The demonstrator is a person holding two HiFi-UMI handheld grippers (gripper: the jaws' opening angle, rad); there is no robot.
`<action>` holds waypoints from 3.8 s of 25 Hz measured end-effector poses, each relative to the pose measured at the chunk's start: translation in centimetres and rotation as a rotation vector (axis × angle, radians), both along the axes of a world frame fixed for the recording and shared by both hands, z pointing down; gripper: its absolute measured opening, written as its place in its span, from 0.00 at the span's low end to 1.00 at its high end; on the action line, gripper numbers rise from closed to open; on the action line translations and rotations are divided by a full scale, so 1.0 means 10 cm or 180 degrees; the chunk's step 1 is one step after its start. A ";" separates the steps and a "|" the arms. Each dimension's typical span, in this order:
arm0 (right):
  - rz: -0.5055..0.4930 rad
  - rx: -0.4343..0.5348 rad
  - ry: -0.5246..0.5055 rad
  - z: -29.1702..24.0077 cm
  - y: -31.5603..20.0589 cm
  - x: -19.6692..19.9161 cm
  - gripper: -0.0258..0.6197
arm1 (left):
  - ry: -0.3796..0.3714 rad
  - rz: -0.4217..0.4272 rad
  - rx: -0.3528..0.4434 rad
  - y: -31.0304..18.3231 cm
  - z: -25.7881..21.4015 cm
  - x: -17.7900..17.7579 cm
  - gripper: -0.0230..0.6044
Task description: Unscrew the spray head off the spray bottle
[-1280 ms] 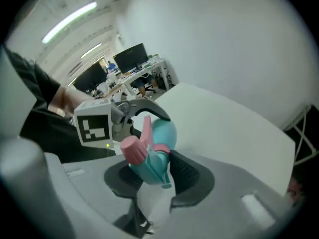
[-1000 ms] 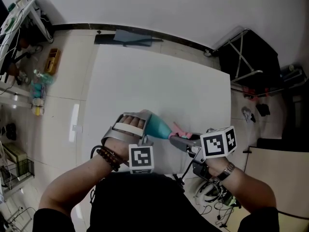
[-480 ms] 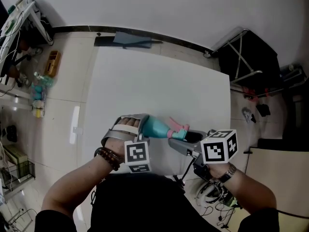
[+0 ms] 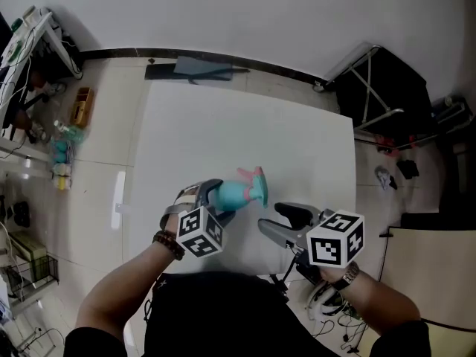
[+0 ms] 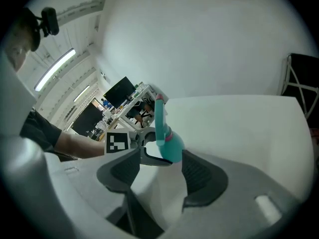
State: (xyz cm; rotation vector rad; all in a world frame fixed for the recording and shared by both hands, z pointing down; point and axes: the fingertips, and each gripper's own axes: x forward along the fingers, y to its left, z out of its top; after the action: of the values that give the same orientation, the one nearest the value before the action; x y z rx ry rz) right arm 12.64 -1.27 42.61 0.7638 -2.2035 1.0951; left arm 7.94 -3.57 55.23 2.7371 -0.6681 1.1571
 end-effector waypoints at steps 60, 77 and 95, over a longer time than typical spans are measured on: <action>-0.0286 0.1323 0.0368 0.44 0.32 -0.46 0.03 | 0.1289 -0.0646 -0.0370 0.53 -0.77 -0.20 0.18; -0.0157 0.1229 0.0199 0.48 0.36 -0.55 0.03 | 0.1280 -0.0709 -0.0474 0.57 -0.78 -0.15 0.06; -0.0192 0.1254 0.0239 0.48 0.36 -0.53 0.03 | 0.1227 -0.0771 -0.0455 0.56 -0.77 -0.16 0.06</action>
State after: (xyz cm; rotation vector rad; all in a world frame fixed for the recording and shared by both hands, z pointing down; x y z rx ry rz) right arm 7.37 2.30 47.38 0.8776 -2.3901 0.5965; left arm 6.31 1.99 47.52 2.5612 -0.7968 0.5799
